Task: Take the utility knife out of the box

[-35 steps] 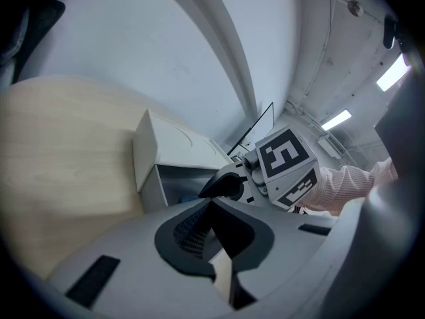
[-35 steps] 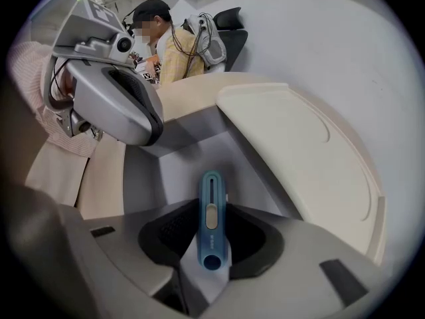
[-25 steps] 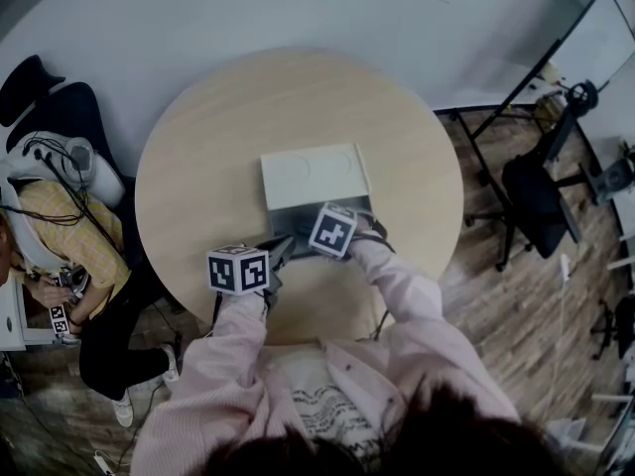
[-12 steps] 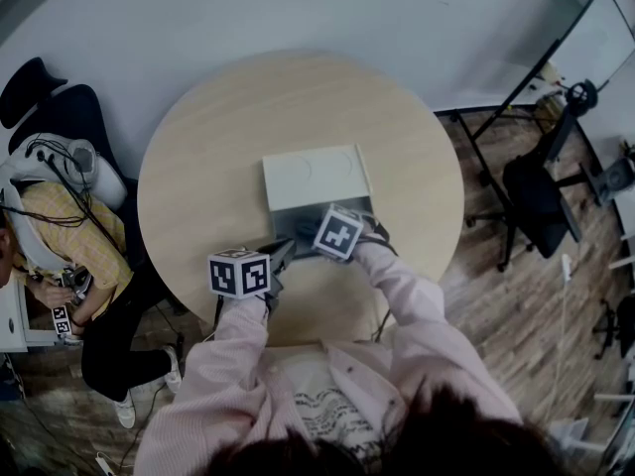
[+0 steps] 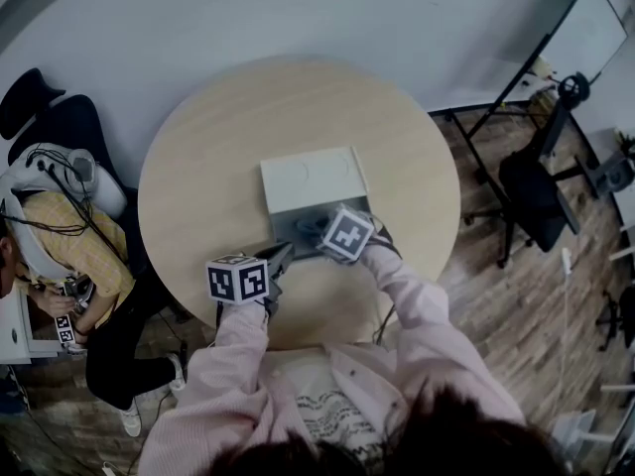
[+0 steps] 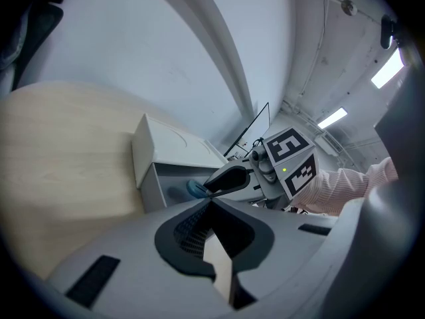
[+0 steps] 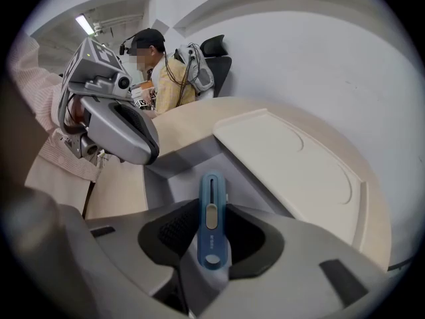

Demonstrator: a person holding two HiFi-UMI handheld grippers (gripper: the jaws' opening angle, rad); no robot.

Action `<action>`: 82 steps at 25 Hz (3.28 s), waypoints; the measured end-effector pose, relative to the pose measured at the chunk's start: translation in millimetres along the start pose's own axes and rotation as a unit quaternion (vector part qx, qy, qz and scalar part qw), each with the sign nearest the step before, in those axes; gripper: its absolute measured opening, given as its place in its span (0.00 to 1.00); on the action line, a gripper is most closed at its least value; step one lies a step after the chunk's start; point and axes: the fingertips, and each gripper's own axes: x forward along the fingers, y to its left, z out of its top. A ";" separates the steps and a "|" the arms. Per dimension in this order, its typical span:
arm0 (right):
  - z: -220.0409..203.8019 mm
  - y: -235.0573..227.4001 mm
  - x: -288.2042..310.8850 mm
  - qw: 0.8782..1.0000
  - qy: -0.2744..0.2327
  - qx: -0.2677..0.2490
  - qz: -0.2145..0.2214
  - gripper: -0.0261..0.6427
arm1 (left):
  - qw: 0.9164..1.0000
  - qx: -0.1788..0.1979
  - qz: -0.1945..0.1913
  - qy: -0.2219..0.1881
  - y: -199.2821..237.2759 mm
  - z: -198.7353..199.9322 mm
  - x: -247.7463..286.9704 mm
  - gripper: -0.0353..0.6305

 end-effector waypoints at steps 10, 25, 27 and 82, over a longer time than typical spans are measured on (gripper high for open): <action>5.0 -1.1 -19.1 0.996 -0.074 0.042 -0.016 0.25 | 1.000 0.010 -0.009 -0.004 -9.3 0.6 -4.9 0.07; 20.5 4.9 -54.5 0.969 -0.220 0.112 -0.017 0.25 | 0.998 0.037 -0.018 -0.054 -24.8 13.7 -13.1 0.07; 22.6 6.0 -59.2 0.965 -0.234 0.120 -0.015 0.25 | 0.997 0.042 -0.018 -0.060 -27.5 16.6 -14.1 0.07; 48.4 34.0 -160.9 0.860 -0.471 0.198 -0.006 0.25 | 0.970 0.163 -0.048 -0.174 -84.7 55.3 -69.5 0.07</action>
